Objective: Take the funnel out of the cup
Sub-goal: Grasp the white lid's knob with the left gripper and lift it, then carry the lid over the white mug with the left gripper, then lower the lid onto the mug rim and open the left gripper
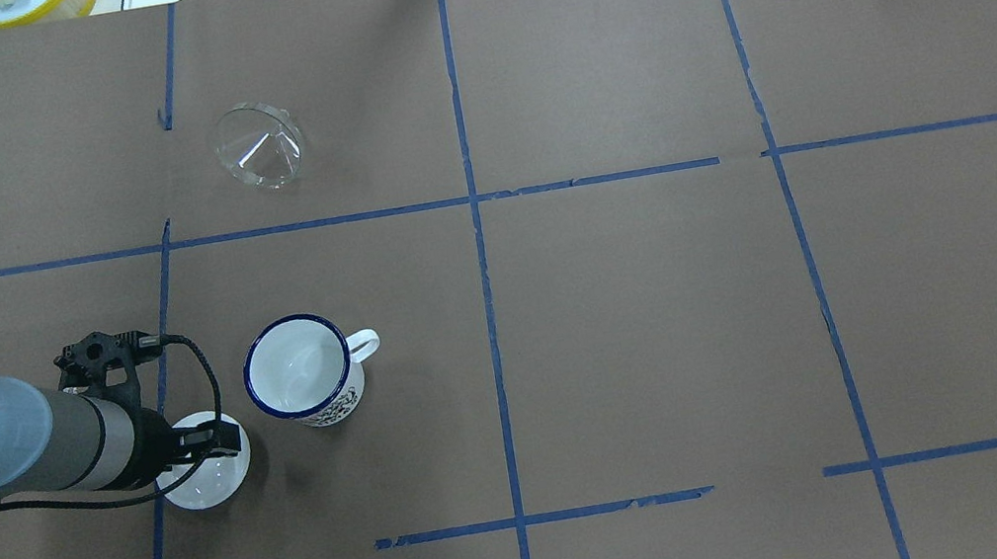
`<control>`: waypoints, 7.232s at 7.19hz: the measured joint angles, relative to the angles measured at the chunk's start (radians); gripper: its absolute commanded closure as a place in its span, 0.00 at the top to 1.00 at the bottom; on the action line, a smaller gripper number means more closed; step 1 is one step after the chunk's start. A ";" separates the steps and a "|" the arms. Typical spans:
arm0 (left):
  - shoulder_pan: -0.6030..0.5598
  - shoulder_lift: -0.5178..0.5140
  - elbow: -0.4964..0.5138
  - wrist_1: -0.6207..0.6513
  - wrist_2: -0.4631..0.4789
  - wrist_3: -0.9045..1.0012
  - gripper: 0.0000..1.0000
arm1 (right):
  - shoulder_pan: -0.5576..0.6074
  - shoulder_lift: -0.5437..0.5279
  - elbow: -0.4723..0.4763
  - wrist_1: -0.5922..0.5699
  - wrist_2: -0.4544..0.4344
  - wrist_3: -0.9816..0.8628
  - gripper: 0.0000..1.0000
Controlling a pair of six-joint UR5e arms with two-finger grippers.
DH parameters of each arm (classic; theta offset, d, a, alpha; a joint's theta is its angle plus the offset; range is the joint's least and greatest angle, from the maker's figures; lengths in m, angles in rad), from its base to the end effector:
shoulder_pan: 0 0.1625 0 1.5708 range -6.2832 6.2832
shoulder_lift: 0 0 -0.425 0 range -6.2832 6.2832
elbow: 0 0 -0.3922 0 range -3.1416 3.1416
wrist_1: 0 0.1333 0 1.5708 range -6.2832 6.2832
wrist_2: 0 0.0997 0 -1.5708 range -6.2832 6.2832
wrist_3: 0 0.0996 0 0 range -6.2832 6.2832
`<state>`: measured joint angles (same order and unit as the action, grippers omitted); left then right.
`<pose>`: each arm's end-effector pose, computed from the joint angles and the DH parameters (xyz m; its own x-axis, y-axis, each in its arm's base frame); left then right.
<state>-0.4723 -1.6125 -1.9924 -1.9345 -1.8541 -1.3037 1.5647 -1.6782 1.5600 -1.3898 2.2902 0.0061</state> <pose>0.4030 -0.3243 0.4032 0.6485 -0.0467 -0.7598 0.0855 0.9963 0.0117 0.0649 -0.4485 0.6998 0.7520 -0.0399 0.6580 0.0015 0.9983 0.0587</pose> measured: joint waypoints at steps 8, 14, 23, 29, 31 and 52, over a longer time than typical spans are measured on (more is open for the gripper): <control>-0.001 0.020 -0.013 0.003 0.000 -0.001 0.00 | 0.000 0.000 0.000 0.000 0.000 0.000 1.00; -0.060 0.137 -0.241 0.042 -0.006 0.007 0.00 | 0.000 0.000 0.000 0.000 0.000 0.000 1.00; -0.086 -0.485 -0.095 0.708 -0.066 -0.025 0.00 | 0.000 0.000 0.000 0.000 0.000 0.000 1.00; -0.094 -0.476 -0.044 0.637 -0.057 -0.019 0.00 | 0.000 0.000 0.000 0.000 0.000 0.000 1.00; -0.099 -0.475 -0.042 0.635 -0.056 -0.018 0.00 | 0.000 0.000 0.000 0.000 0.000 0.000 1.00; -0.097 -0.454 -0.002 0.590 -0.059 0.000 0.88 | 0.000 0.000 0.000 0.000 0.000 0.000 1.00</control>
<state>-0.5691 -2.0663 -1.9946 -1.3441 -1.9134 -1.3039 1.5647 -1.6781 1.5601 -1.3898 2.2902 0.0062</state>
